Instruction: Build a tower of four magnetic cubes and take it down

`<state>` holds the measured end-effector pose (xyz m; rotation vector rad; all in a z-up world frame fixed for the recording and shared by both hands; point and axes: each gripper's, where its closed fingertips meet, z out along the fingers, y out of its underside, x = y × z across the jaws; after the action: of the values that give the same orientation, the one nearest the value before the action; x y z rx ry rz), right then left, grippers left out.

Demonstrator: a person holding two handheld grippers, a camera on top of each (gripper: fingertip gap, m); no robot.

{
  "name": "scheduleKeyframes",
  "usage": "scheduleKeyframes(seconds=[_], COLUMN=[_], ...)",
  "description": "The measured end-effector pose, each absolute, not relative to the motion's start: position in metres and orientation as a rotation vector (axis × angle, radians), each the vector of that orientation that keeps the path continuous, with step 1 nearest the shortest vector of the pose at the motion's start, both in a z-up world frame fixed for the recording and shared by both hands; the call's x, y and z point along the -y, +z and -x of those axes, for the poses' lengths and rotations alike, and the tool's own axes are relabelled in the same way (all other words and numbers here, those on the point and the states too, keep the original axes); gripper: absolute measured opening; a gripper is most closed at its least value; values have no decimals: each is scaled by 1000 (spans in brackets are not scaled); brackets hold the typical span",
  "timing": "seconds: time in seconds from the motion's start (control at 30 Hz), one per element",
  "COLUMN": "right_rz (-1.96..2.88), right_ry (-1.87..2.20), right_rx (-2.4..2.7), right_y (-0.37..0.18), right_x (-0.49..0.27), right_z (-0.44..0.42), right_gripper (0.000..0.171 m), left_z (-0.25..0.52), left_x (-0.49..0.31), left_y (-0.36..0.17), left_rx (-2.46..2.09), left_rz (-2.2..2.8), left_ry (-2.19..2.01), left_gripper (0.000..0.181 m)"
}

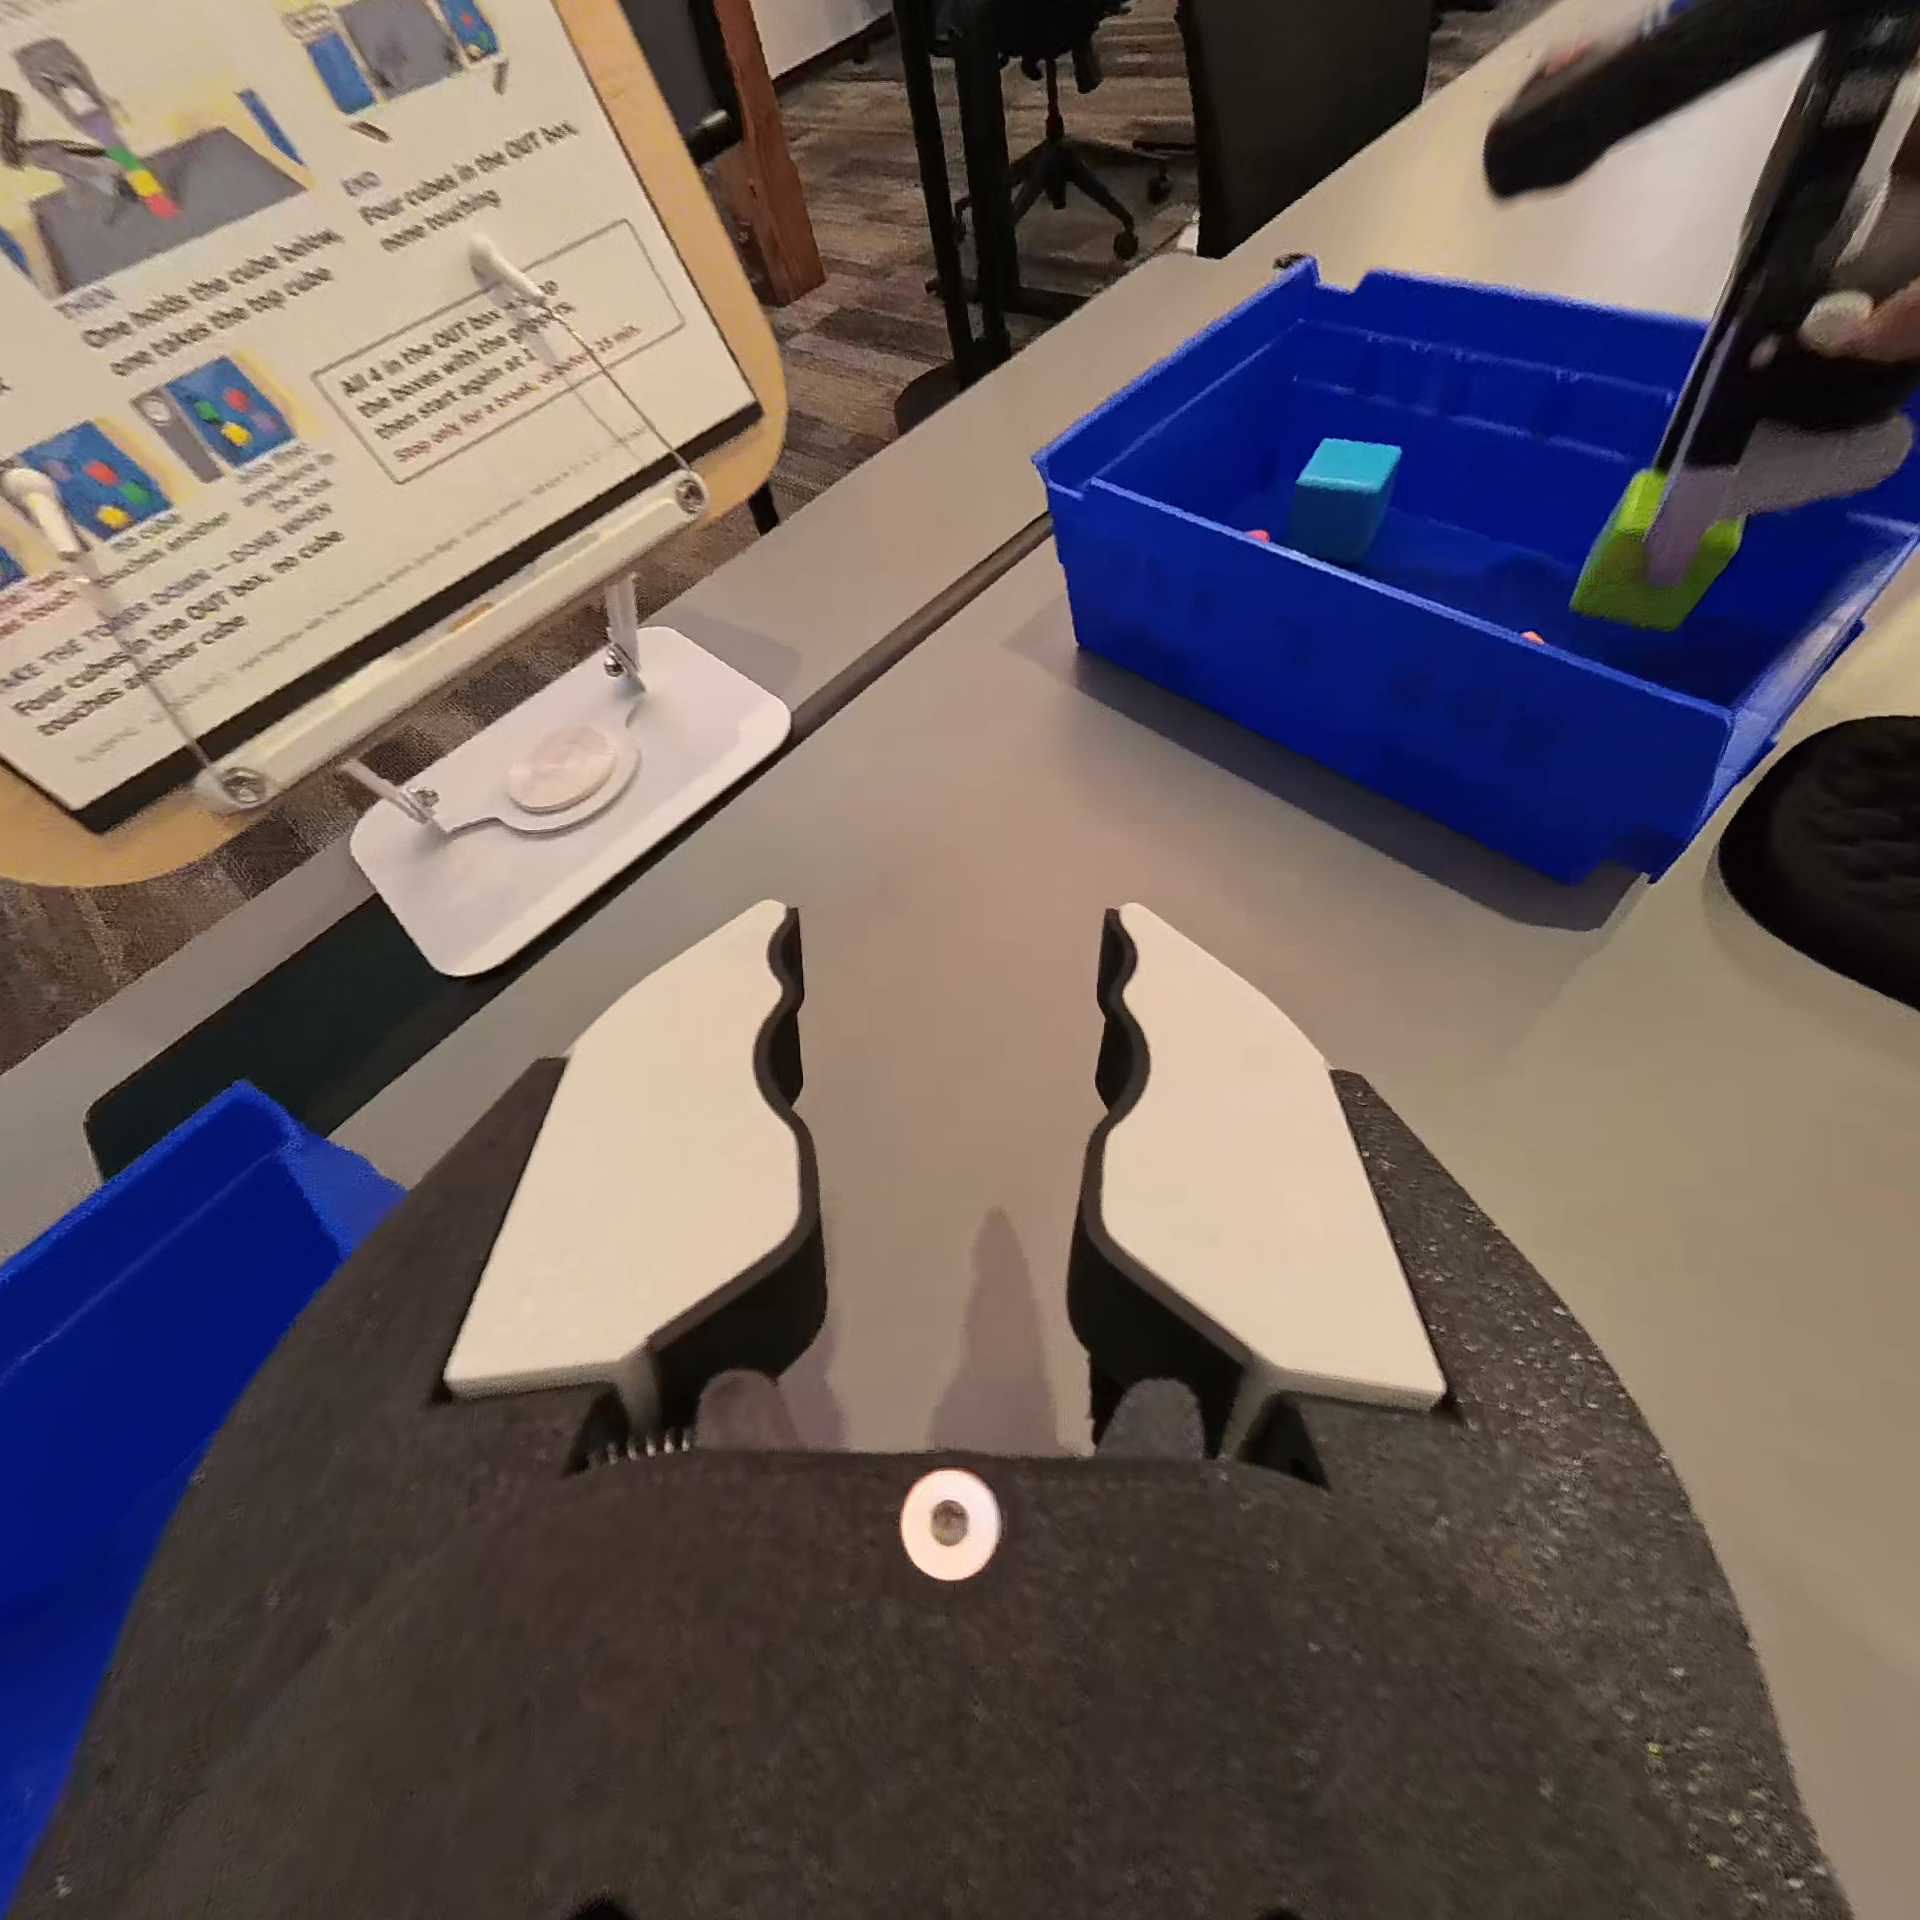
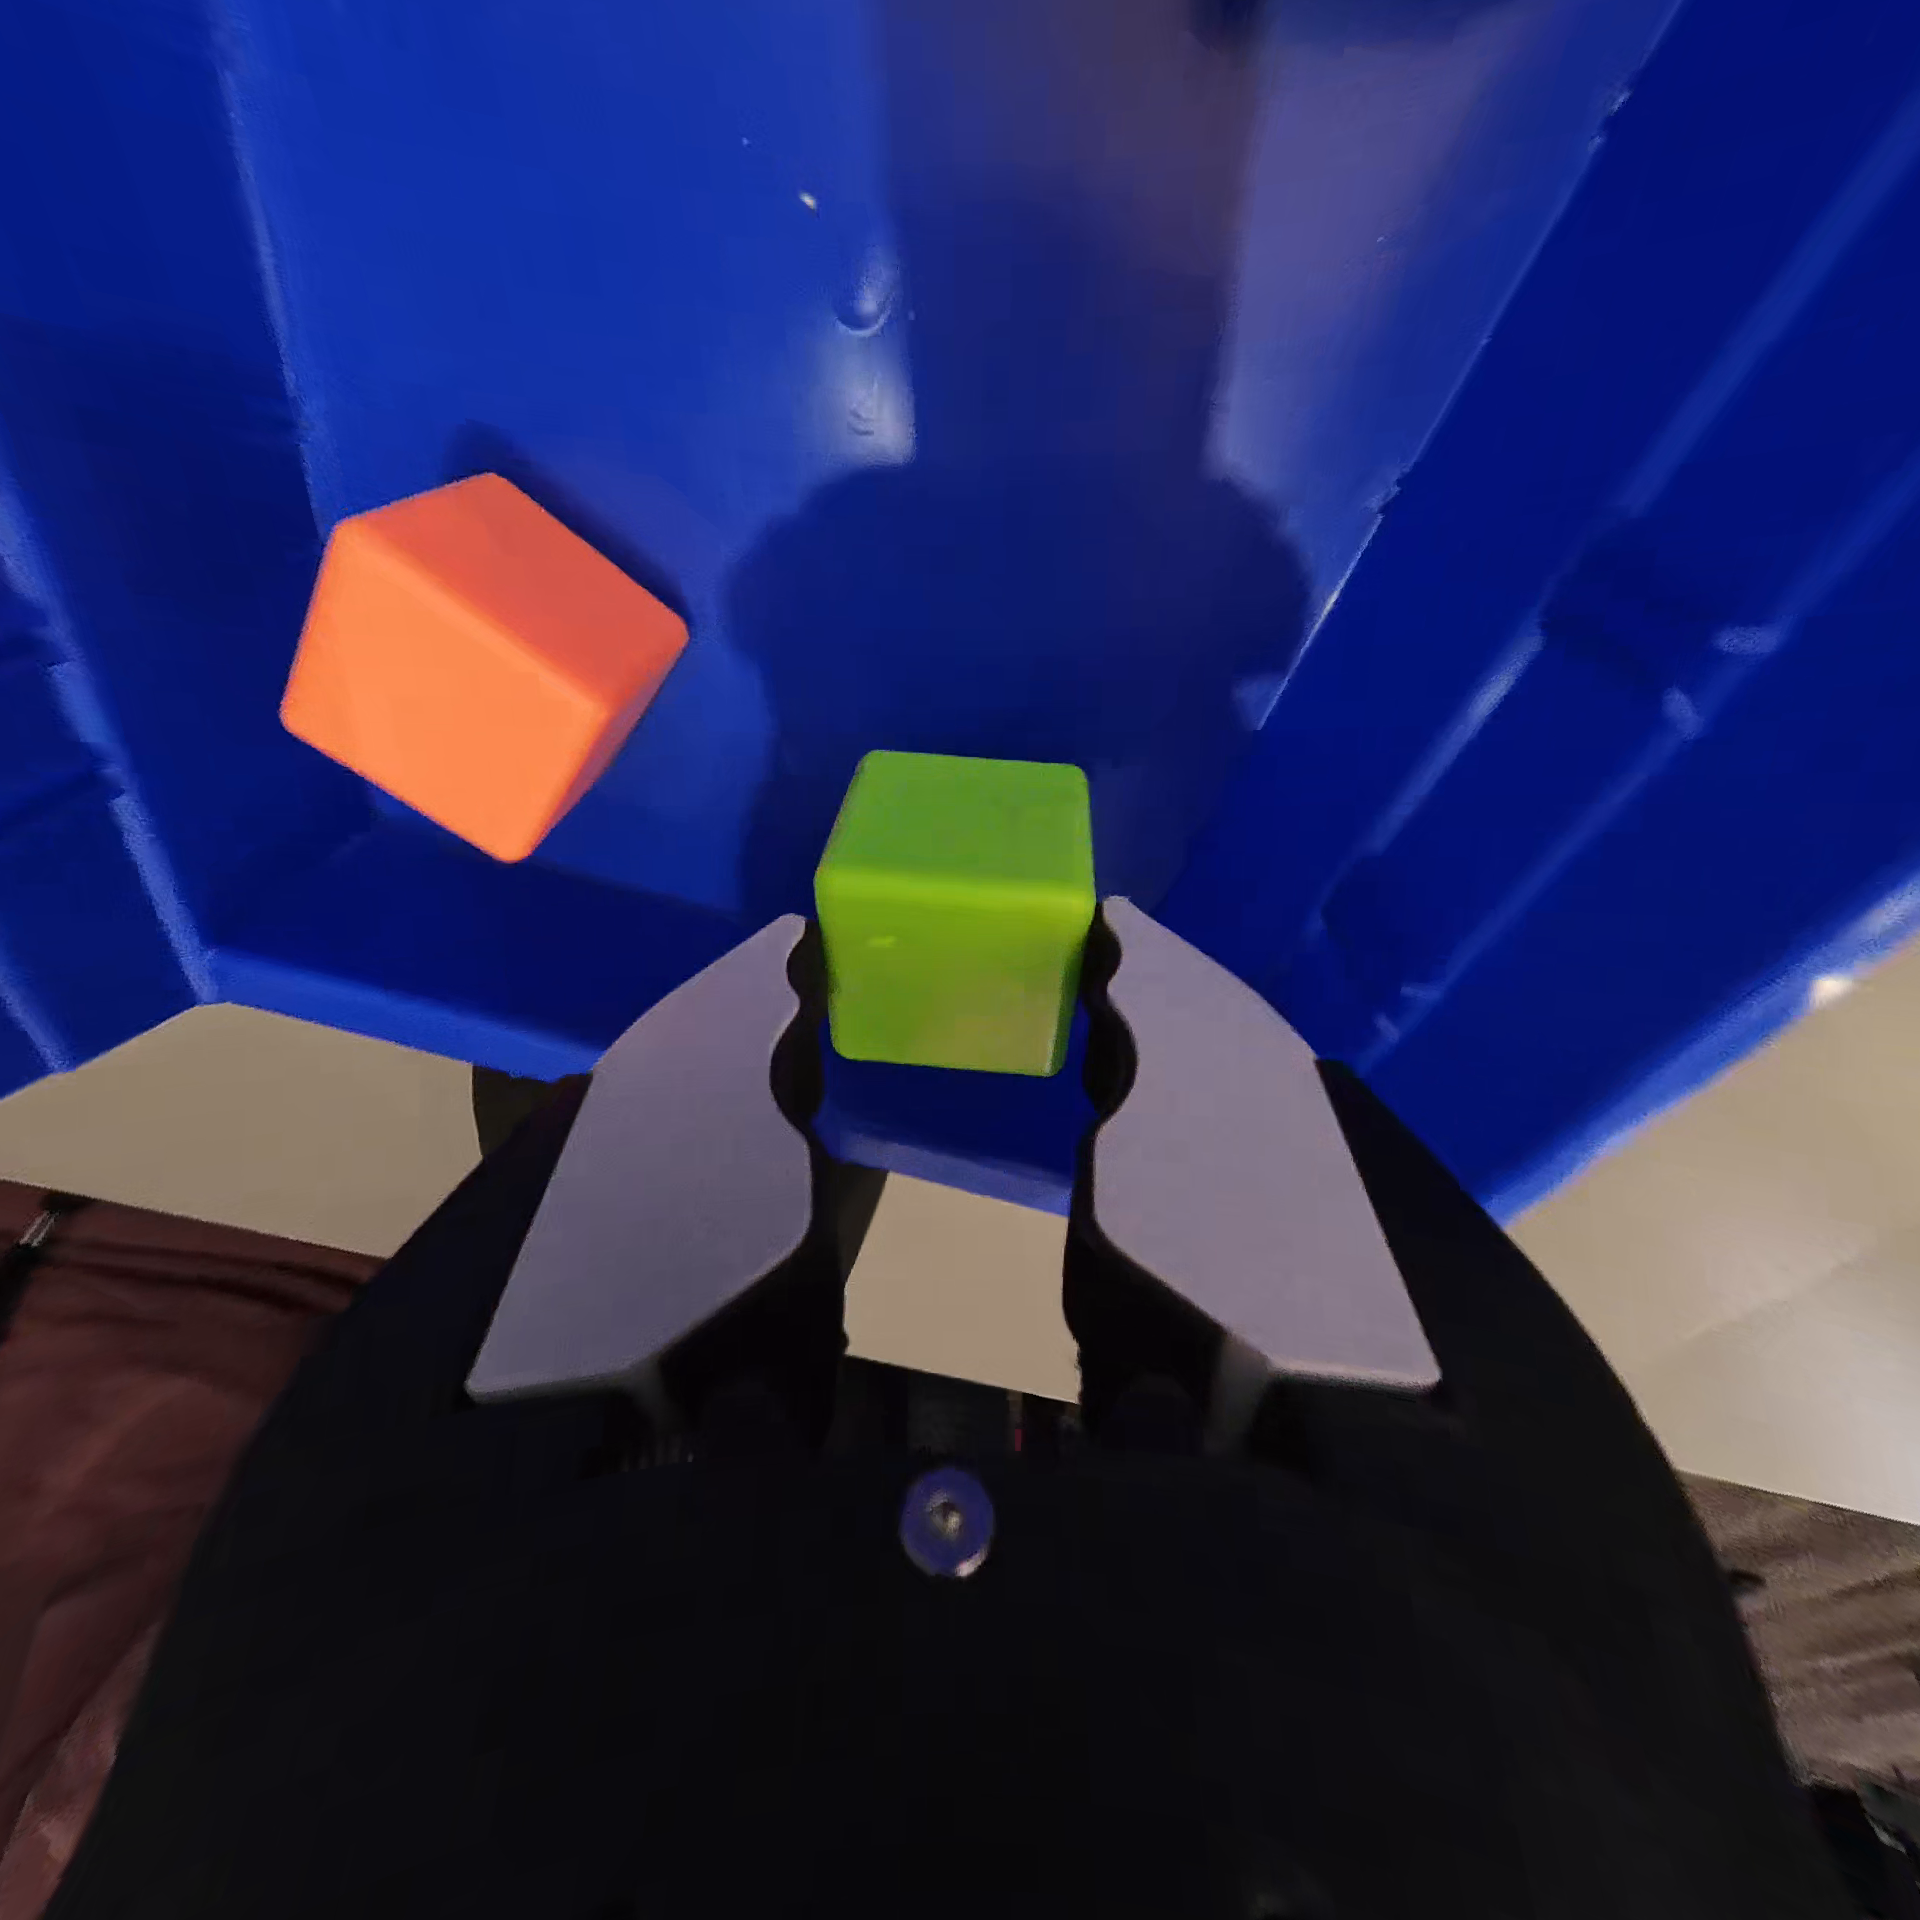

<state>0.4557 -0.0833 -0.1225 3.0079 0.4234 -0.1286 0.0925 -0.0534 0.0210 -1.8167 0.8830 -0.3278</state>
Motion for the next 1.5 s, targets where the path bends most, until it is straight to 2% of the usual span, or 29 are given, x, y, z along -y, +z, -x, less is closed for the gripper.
scheduleKeyframes(seconds=[0.13,0.2,0.3,0.4,0.47,0.53,0.6,0.67,0.77,0.83,0.9,0.93,1.07,1.13,1.27,1.3,1.4,1.5], right_rz=[-2990,-3031,-3146,-3391,-3588,-3713,-3704,-3660,-3631,-3562,-3496,-3480,-3465,-3450,-3408,-3395,-3362,-3330], right_ry=[-65,-78,-71,-52,12,-56,-144,-53,-85,-147,-165,-219,-231,-254,-297,-300,-278,-272], right_rx=[-399,-382,-429,-457,-349,-206,-87,-41,-33,-13,-22,-28,-43,-54,-113,-134,-218,-307], right_y=[-136,-132,-108,-65,-37,-28,-40,-58,-75,-91,-103,-105,-106,-106,-106,-106,-106,-106], right_x=[75,69,61,46,33,22,16,14,6,6,10,10,11,13,16,17,14,10], right_z=[-460,-457,-454,-460,-480,-496,-509,-525,-526,-522,-519,-514,-510,-506,-490,-484,-463,-434], right_gripper=[49,50,51,49,48,48,48,49,49,44,13,7,7,7,7,7,7,7], left_z=[-72,-60,-28,38,97,152,198,239,282,288,293,291,262,264,253,248,227,186], left_x=[49,46,41,32,28,28,28,29,37,38,35,34,32,32,39,40,37,34], left_y=[39,46,66,78,70,54,41,28,2,-17,-34,-42,-68,-79,-105,-111,-111,-112], left_rx=[-824,-804,-742,-646,-529,-387,-237,-124,5,18,31,27,-58,-70,-160,-174,-278,-371], left_rz=[1804,1807,1796,1867,1987,2141,2230,2274,2375,2444,2494,2527,2624,2679,2823,2855,2855,2853], left_ry=[-322,-294,-219,-33,90,114,71,86,120,72,58,38,-171,-123,-90,-83,-92,-219], left_gripper=[55,61,68,73,62,65,65,65,78,82,80,79,71,63,33,38,24,22])
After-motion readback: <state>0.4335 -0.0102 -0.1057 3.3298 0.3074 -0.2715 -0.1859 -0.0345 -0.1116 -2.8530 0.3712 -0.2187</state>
